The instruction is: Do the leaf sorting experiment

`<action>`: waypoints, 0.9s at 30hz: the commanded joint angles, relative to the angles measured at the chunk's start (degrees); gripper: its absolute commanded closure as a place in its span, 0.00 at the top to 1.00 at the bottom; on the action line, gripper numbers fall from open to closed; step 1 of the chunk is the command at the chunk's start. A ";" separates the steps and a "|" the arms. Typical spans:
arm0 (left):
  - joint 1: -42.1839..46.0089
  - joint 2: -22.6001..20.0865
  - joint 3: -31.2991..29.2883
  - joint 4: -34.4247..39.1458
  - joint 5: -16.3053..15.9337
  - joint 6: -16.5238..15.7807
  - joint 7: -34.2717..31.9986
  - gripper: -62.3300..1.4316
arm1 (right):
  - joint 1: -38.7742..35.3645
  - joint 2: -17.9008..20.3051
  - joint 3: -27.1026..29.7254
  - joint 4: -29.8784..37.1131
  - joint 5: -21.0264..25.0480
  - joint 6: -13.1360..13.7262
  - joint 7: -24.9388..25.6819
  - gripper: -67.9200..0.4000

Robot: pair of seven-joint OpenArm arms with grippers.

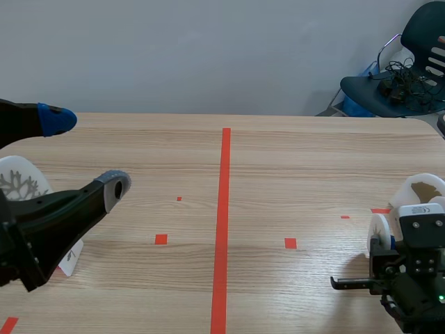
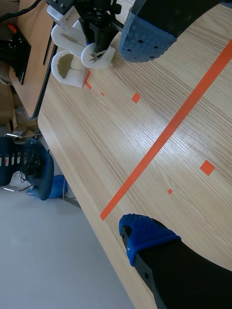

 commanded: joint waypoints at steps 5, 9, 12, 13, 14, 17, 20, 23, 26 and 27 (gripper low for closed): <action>-0.33 -0.02 0.15 -0.15 -0.59 -0.07 -0.85 1.00 | 0.83 0.28 -0.17 1.01 0.00 -0.17 1.92 0.30; -0.33 -0.02 0.15 -0.85 -0.61 -0.07 -1.01 1.00 | 0.83 0.28 -0.17 1.42 0.00 -0.17 3.91 0.46; -0.33 -0.02 0.15 -0.85 -0.61 -0.07 -1.01 1.00 | 0.79 0.42 -0.17 4.35 0.00 -0.17 4.22 0.54; -0.33 -0.02 0.15 -0.85 -0.61 -0.07 -1.01 1.00 | 0.74 0.46 -0.22 5.84 0.00 0.02 4.20 0.56; -0.33 -0.02 0.15 -0.85 -0.61 -0.07 -1.01 1.00 | 0.66 0.66 -0.22 7.52 0.02 0.02 4.09 0.58; -0.33 -0.02 0.15 -0.85 -0.61 -0.07 -1.01 1.00 | 0.66 2.05 -0.31 14.14 0.59 1.92 0.63 0.61; -0.33 -0.02 0.15 -0.85 -0.61 -0.07 -1.01 1.00 | 0.61 3.91 -0.33 20.59 3.91 3.80 -5.68 0.61; -0.33 -0.02 0.15 -0.85 -0.61 -0.07 -1.01 1.00 | -0.11 6.10 -0.33 25.90 9.01 5.92 -10.95 0.62; -0.33 -0.04 0.15 -0.85 -0.61 -0.07 -0.98 1.00 | -2.64 8.92 -0.33 31.67 11.89 8.04 -13.42 0.78; -0.33 -0.04 0.15 -0.85 -0.61 -0.07 -0.98 1.00 | -4.07 10.01 -0.33 33.70 12.04 8.87 -13.42 0.87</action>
